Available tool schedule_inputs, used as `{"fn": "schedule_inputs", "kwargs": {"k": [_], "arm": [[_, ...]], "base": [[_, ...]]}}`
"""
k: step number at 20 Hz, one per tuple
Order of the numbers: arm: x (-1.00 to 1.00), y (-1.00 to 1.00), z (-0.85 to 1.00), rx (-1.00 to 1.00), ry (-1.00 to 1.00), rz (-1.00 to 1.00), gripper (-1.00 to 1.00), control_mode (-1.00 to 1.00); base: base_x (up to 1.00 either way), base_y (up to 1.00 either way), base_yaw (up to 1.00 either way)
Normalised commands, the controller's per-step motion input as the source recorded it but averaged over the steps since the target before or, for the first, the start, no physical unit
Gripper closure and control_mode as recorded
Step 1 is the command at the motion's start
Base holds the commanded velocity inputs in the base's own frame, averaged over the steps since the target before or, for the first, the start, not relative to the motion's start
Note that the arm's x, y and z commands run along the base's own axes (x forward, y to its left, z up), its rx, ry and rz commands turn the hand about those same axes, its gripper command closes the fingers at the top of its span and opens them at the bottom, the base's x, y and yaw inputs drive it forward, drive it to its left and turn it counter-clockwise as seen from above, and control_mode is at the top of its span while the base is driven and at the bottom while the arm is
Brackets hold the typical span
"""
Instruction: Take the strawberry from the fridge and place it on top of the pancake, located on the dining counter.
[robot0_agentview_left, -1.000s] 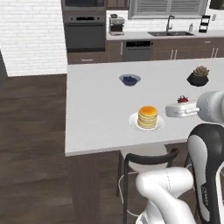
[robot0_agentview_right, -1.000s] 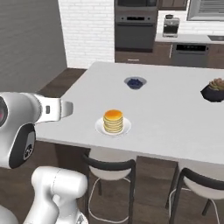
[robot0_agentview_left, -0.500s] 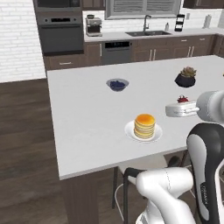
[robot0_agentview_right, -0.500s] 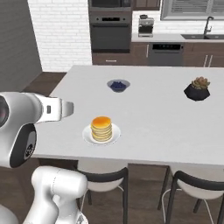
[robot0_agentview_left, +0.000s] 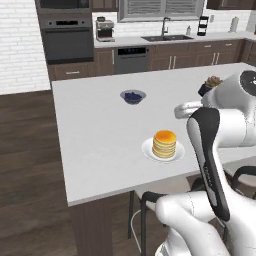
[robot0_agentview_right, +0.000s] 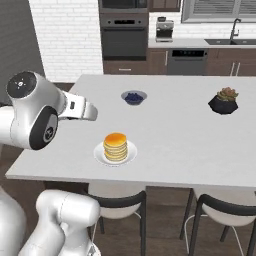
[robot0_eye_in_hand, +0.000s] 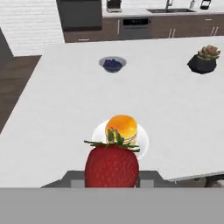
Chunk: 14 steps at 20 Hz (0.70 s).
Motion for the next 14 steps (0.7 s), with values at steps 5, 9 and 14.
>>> {"fn": "schedule_inputs", "kwargs": {"k": [5,9,14], "arm": [[0.39,-0.21,-0.31,0.00,0.40,0.00,1.00,-1.00],[0.11,-0.02,-0.74,-0.01,0.18,0.00,1.00,-1.00],[0.22,0.00,-0.71,-0.01,0.07,0.00,1.00,-1.00]], "base": [[0.00,0.00,0.00],[0.00,0.00,0.00],[0.00,0.00,0.00]]}}
